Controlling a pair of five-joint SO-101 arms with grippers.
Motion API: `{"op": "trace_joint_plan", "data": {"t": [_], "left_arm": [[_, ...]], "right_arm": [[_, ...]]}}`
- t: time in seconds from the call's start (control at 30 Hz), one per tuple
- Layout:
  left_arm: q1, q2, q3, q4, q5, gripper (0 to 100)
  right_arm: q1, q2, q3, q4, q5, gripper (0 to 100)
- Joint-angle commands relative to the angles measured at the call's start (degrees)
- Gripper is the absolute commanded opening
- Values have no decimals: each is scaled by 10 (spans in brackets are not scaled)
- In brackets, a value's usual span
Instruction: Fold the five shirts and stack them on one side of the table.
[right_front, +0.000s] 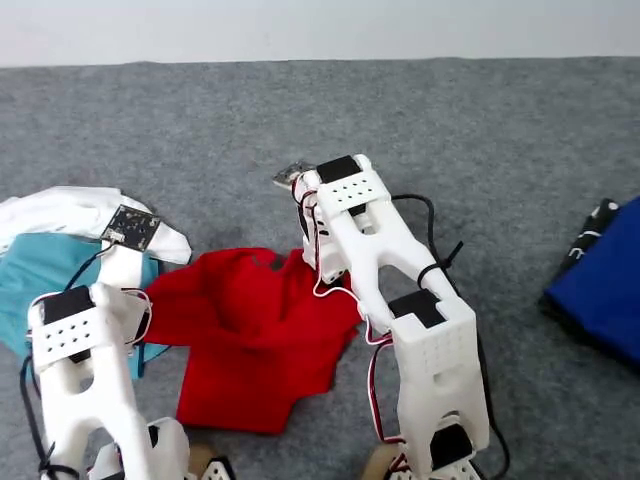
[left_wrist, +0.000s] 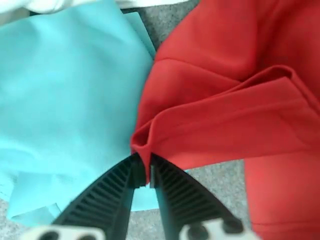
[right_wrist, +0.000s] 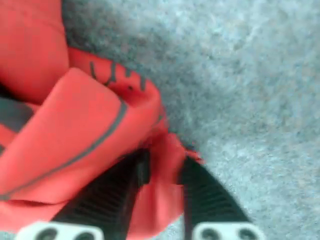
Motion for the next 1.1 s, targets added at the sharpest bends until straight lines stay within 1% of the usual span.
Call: {"op": "trace_joint_plan", "data": {"t": [0.0, 0.13, 0.2, 0.3, 0.47, 0.63, 0.77, 0.9, 1.07], "left_arm": [[4, -8, -3, -11, 5, 2], [5, -9, -18, -10, 6, 2], [5, -9, -49, -3, 11, 2], [14, -9, -125, 20, 45, 2], [94, -9, -279, 84, 96, 2], [185, -9, -415, 120, 135, 2], [249, -9, -508, 126, 161, 2], [296, -8, -603, 122, 186, 2], [342, -8, -715, 122, 185, 2]], "right_arm": [[5, -12, -27, 22, 28, 11], [29, -29, -53, 45, 34, 10], [44, -46, -78, 59, 35, 10], [66, -82, -120, 83, 52, 10], [100, -164, -154, 90, 74, 10], [122, -255, -155, 89, 83, 10], [144, -336, -156, 65, 82, 10], [157, -410, -156, 59, 83, 10], [183, -519, -156, 49, 83, 10]]}}
